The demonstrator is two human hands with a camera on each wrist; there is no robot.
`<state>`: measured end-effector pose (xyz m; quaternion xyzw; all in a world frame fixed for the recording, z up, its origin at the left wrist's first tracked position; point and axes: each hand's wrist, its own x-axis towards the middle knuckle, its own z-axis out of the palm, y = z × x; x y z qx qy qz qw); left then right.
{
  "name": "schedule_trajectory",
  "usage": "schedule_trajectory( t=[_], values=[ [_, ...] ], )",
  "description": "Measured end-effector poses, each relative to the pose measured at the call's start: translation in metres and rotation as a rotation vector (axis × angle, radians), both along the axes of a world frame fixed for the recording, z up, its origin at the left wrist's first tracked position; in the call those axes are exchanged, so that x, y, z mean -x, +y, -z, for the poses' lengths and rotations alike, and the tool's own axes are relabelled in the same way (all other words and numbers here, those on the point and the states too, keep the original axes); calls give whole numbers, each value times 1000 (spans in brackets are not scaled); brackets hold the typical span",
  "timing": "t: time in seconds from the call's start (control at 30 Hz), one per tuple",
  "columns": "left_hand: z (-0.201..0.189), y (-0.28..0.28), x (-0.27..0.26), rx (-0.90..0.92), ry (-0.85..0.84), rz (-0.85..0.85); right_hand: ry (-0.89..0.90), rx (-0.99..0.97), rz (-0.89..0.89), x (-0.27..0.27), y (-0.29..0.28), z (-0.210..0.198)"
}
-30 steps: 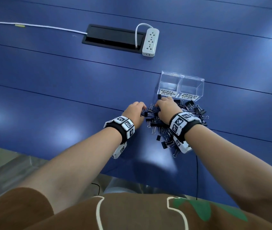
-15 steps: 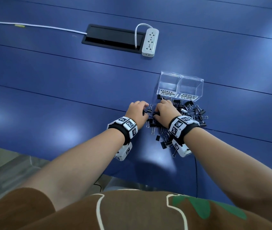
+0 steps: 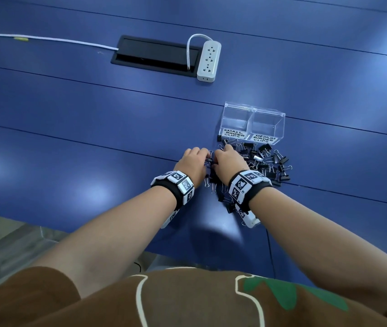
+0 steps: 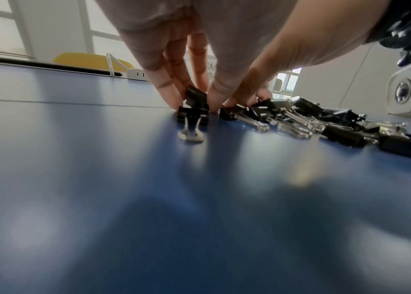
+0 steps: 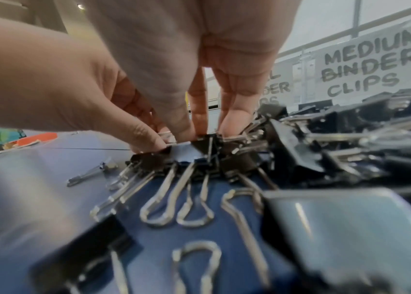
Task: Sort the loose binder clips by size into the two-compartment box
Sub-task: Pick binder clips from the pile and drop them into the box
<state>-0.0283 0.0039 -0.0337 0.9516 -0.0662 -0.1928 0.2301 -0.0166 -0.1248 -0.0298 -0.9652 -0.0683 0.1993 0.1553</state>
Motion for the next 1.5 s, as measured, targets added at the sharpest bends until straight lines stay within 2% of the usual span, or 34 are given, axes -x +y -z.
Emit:
schedule_trajectory(
  t=[0.17, 0.33, 0.43, 0.57, 0.73, 0.87, 0.97, 1.1, 1.23, 1.33, 1.43, 1.5],
  values=[
    [-3, 2, -1, 38, 12, -22, 25, -97, -2, 0, -1, -6],
    [-5, 6, -5, 161, 3, -150, -141, -418, 364, -32, -25, -38],
    [-14, 2, -16, 209, -43, -203, -229, -464, 466, -61, -44, -52],
    [-33, -14, -44, 271, -108, -186, -242, -407, 426, -72, -56, -48],
    [-52, -44, -87, 298, -154, -152, -276, -418, 424, -45, -60, -40],
    [-56, -58, -101, 291, -88, -66, -173, -302, 254, -14, -50, -25],
    [-52, -52, -94, 294, -86, -49, -120, -238, 153, -7, -46, -11],
    [-41, -31, -68, 297, -118, -142, -78, -157, 107, -14, -40, -6],
    [-16, -12, -42, 173, 8, -190, -67, -64, 47, -19, -35, -7],
    [-2, -9, -30, 55, 75, -155, -82, -19, 5, -20, -33, -5],
    [3, -9, -24, 3, 46, -97, -91, -4, -37, -20, -30, -5],
    [3, -9, -22, -15, 31, -65, -97, -50, -2, -20, -30, -7]
  ],
)
